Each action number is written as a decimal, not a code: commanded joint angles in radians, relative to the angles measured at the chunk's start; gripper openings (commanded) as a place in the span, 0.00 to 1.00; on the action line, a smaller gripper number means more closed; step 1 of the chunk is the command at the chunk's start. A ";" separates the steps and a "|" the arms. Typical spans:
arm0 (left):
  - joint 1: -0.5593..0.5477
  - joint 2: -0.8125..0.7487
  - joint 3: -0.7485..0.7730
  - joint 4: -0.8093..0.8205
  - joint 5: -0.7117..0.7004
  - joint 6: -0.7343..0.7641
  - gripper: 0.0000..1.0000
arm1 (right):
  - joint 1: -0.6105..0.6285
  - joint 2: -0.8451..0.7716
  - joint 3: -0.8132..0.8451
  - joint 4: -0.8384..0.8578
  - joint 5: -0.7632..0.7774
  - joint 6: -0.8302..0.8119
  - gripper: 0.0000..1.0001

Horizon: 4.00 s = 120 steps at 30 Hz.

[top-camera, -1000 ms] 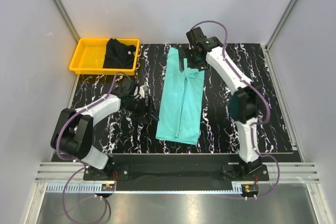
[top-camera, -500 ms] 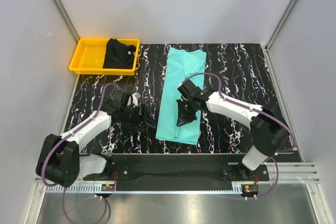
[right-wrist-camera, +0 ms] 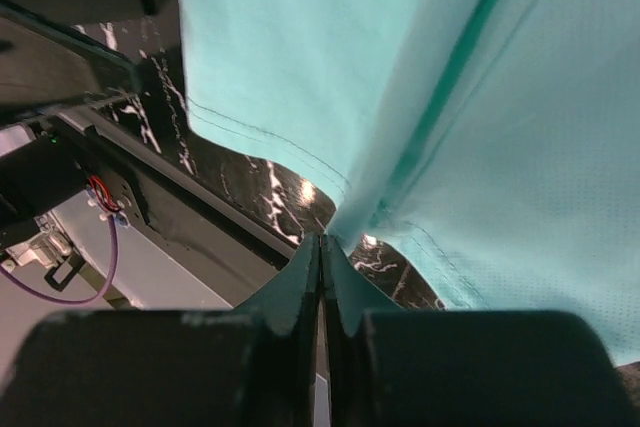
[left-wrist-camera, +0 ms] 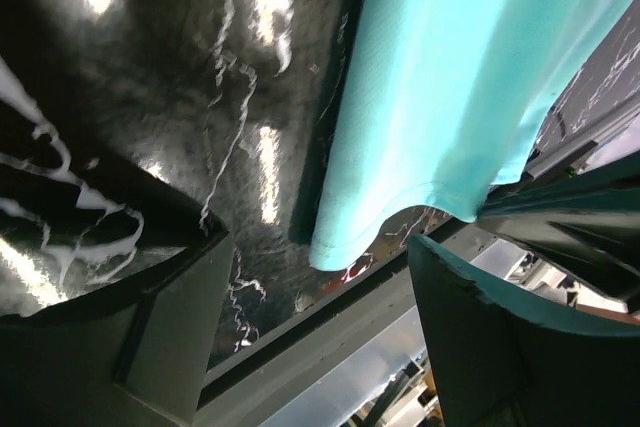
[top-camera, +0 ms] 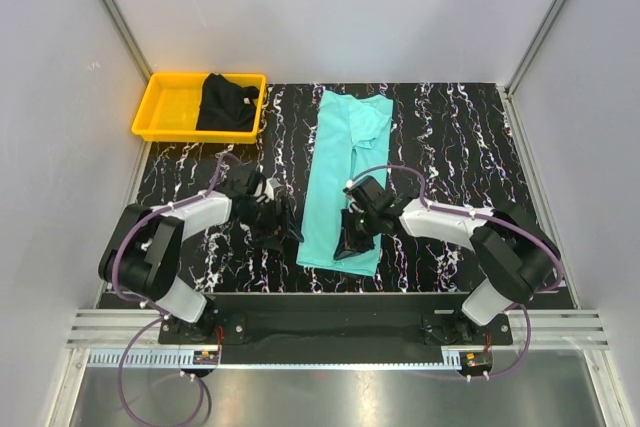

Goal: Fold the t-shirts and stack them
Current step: Fold the tshirt

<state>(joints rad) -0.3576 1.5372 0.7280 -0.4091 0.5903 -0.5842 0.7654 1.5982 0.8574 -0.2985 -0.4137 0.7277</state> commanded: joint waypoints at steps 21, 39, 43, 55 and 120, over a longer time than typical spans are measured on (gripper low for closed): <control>-0.127 0.090 0.028 -0.002 -0.099 0.017 0.59 | -0.256 -0.423 -0.268 -0.185 0.049 0.141 0.65; -0.126 0.132 -0.007 -0.010 -0.087 0.040 0.46 | -0.261 -0.253 -0.331 -0.050 -0.025 0.133 0.61; -0.127 0.130 -0.015 -0.004 -0.070 0.041 0.46 | -0.261 -0.225 -0.314 -0.044 -0.022 0.124 0.60; -0.126 0.136 -0.053 0.012 -0.060 0.027 0.39 | -0.262 -0.166 -0.319 -0.037 0.033 0.081 0.57; 0.124 0.452 0.748 -0.013 0.057 -0.197 0.00 | -0.598 0.511 0.868 -0.539 -0.212 -0.344 0.00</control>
<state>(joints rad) -0.2478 1.9591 1.4109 -0.4305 0.6075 -0.7860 0.1677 2.0720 1.6463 -0.7918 -0.5838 0.4217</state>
